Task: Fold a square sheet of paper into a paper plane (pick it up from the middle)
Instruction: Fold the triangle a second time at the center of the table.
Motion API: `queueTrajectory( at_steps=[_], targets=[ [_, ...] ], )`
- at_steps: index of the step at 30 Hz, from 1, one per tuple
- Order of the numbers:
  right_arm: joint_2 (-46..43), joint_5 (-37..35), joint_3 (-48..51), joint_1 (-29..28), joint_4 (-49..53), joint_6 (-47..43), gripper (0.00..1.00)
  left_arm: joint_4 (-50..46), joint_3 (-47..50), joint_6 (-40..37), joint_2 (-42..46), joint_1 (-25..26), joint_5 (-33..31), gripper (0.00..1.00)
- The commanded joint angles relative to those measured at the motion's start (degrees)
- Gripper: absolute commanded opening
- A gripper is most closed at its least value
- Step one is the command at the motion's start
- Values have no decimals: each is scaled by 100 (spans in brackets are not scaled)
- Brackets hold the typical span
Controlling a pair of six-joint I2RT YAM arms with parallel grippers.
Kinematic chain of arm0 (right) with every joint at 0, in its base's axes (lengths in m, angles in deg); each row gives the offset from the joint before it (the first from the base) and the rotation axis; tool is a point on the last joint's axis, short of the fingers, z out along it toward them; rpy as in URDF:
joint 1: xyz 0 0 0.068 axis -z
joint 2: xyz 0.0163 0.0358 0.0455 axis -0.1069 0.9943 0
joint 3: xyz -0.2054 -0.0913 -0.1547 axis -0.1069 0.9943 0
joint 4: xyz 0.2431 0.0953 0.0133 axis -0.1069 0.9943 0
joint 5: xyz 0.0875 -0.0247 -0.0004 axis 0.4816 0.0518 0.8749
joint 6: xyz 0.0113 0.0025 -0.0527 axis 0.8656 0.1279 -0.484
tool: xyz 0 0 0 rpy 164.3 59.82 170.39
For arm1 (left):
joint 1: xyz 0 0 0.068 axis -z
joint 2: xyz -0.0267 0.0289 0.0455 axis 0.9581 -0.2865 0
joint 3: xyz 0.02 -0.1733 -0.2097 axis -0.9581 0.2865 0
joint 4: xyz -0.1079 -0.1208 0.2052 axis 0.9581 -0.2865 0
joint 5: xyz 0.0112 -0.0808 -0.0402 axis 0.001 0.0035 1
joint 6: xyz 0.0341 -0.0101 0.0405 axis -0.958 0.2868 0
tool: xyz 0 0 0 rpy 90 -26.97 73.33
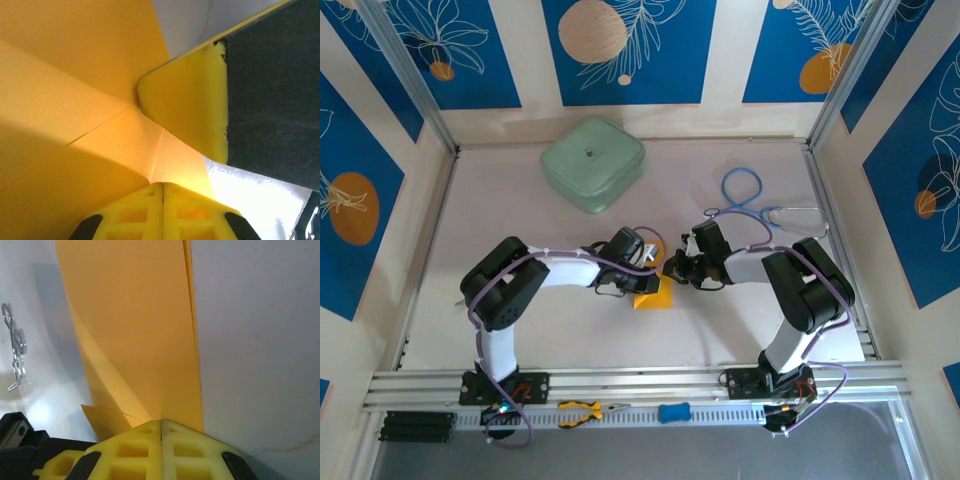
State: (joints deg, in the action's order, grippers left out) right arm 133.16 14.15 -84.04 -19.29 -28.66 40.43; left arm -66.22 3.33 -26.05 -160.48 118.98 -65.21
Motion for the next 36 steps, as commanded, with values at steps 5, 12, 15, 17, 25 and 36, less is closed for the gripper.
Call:
queueTrajectory(
  at_steps=[5, 12, 15, 17, 25, 36],
  targets=[
    [114, -277, 262, 40, 661, -51, 5, -612, 373, -218, 248, -37, -67, 4],
    [113, -264, 225, 45, 699, -68, 4, -605, 792, -221, 623, -36, -103, 6],
    [110, -266, 225, 46, 715, -78, 4, -550, 988, -189, 738, -41, -62, 6],
    [98, -256, 219, 42, 710, -75, 4, -529, 1147, -162, 860, -36, -77, 5],
    [22, 92, 67, 47, 642, -219, 6, -622, 1341, -260, 1634, -36, -225, 6],
    [-1316, -213, -128, 29, 1655, -299, 18, -672, 342, -801, 1264, -379, -269, 8]
  ],
)
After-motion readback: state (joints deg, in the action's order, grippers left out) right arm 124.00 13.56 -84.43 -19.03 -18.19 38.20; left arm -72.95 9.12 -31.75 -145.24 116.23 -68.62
